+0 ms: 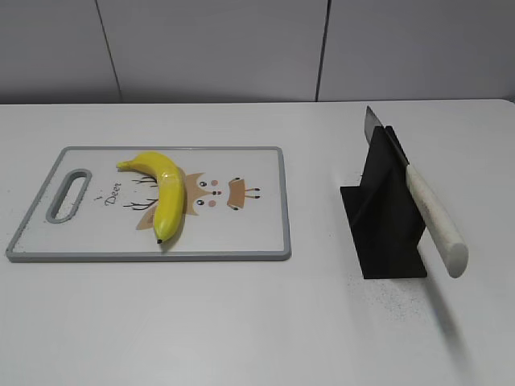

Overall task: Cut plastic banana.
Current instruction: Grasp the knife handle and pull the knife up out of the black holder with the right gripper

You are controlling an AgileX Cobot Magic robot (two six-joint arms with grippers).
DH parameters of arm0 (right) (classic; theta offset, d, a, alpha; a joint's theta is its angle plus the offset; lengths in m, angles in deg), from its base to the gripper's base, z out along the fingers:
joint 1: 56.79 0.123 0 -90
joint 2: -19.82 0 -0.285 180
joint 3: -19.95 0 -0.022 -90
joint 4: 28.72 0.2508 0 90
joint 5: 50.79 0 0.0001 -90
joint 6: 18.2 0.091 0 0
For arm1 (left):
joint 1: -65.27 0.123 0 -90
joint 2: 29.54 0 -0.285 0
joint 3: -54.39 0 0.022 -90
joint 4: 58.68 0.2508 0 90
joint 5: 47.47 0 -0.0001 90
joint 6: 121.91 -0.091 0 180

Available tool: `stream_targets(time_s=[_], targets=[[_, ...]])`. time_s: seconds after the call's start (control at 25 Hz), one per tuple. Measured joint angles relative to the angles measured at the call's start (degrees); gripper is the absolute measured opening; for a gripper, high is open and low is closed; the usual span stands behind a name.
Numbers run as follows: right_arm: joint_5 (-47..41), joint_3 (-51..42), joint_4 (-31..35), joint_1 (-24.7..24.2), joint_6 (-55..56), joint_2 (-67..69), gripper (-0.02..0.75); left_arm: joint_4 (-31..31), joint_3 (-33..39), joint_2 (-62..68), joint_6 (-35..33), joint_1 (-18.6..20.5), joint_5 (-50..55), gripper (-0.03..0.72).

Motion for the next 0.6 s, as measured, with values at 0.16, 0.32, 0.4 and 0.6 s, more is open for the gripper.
stream_targets(time_s=[0.16,0.32,0.4,0.6], targets=[[-1.75,3.22,0.47,0.0,0.0,7.36,0.448,0.0,0.0,0.0,0.0,0.0,0.0,0.589],[-5.19,6.85,0.95,0.0,0.05,15.86,0.448,0.05,0.0,0.0,0.0,0.0,0.0,0.589],[-5.75,8.35,1.52,0.0,0.05,19.68,0.448,0.05,0.0,0.0,0.0,0.0,0.0,0.589],[-5.94,11.62,3.7,4.13,0.24,26.42,0.448,0.11,0.0,0.0,0.0,0.0,0.0,0.589]])
